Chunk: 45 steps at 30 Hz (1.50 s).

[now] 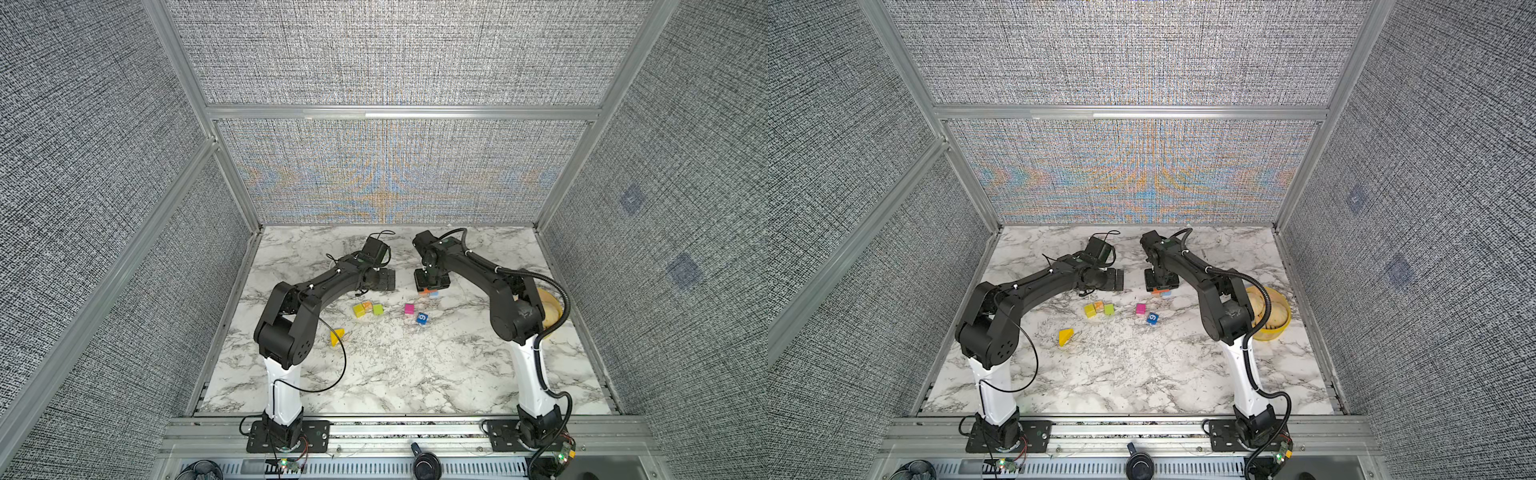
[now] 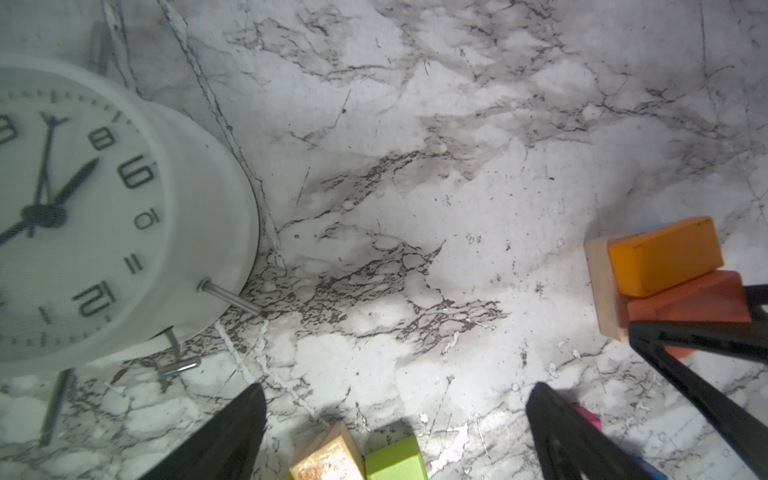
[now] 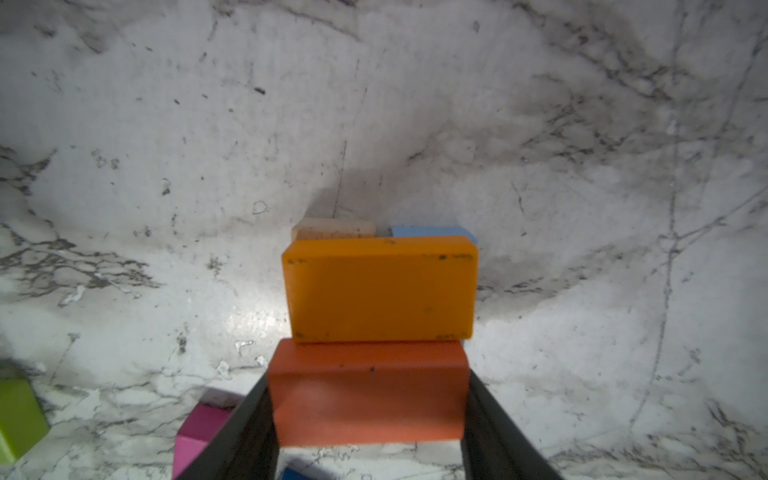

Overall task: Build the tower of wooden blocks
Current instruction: 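Lower the red-orange block beside the orange block on the stack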

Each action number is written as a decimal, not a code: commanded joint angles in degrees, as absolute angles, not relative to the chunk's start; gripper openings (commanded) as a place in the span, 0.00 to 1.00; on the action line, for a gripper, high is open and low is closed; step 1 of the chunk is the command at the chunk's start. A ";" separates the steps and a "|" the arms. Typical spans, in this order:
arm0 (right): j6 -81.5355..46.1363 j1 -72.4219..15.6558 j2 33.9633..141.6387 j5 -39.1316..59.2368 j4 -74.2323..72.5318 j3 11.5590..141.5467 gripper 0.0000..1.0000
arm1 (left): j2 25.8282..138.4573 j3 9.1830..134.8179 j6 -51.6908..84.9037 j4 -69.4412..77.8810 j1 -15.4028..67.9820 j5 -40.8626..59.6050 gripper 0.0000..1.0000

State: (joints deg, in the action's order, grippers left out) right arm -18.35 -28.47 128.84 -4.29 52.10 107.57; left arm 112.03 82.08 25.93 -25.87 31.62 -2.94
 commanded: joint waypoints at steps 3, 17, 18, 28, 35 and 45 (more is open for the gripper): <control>-18.53 -28.56 128.89 -5.01 53.00 108.02 0.63 | 112.35 82.06 25.75 -25.35 31.42 -2.55 0.99; -18.47 -28.56 129.04 -5.55 53.04 108.46 0.68 | 112.07 81.91 25.75 -25.58 31.42 -2.67 0.99; -18.46 -28.57 129.09 -5.54 53.06 108.46 0.68 | 112.06 81.91 25.72 -25.50 31.38 -2.69 0.99; -18.72 -28.56 129.20 -5.35 52.89 108.44 0.69 | 111.98 81.83 25.80 -25.70 31.38 -2.69 0.99; -18.83 -28.58 129.02 -5.30 52.65 108.28 0.67 | 111.95 81.87 25.66 -25.75 31.42 -2.69 0.99; -19.34 -28.56 129.29 -5.42 52.42 108.68 0.64 | 111.97 82.00 25.59 -25.84 31.29 -2.84 0.99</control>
